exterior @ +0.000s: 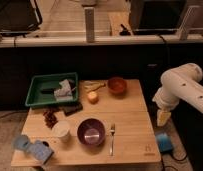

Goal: Place towel in table surface

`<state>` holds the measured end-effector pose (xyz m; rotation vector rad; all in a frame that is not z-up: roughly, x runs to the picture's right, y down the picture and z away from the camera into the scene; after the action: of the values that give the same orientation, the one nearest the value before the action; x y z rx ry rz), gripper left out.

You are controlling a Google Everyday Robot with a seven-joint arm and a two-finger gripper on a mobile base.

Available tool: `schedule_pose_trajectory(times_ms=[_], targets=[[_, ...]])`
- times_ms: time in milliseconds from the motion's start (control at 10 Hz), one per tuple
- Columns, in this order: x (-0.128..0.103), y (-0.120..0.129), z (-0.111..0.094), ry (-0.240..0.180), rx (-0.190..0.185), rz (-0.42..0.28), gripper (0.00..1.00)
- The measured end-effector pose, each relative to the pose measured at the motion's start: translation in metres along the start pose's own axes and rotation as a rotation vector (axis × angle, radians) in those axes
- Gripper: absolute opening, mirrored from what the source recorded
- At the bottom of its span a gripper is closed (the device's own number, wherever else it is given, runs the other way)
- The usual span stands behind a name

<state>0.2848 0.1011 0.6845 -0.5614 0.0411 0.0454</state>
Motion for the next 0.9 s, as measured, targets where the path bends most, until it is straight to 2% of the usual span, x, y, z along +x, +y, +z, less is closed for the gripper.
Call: schedule_pose_trajectory(times_ms=[600, 800, 900], targets=[[0.0, 0.0, 0.0, 0.0, 0.0, 0.0, 0.8], [-0.015, -0.001, -0.002, -0.003, 0.008, -0.022, 0.8], [-0.03, -0.002, -0.004, -0.005, 0.012, -0.038, 0.8]])
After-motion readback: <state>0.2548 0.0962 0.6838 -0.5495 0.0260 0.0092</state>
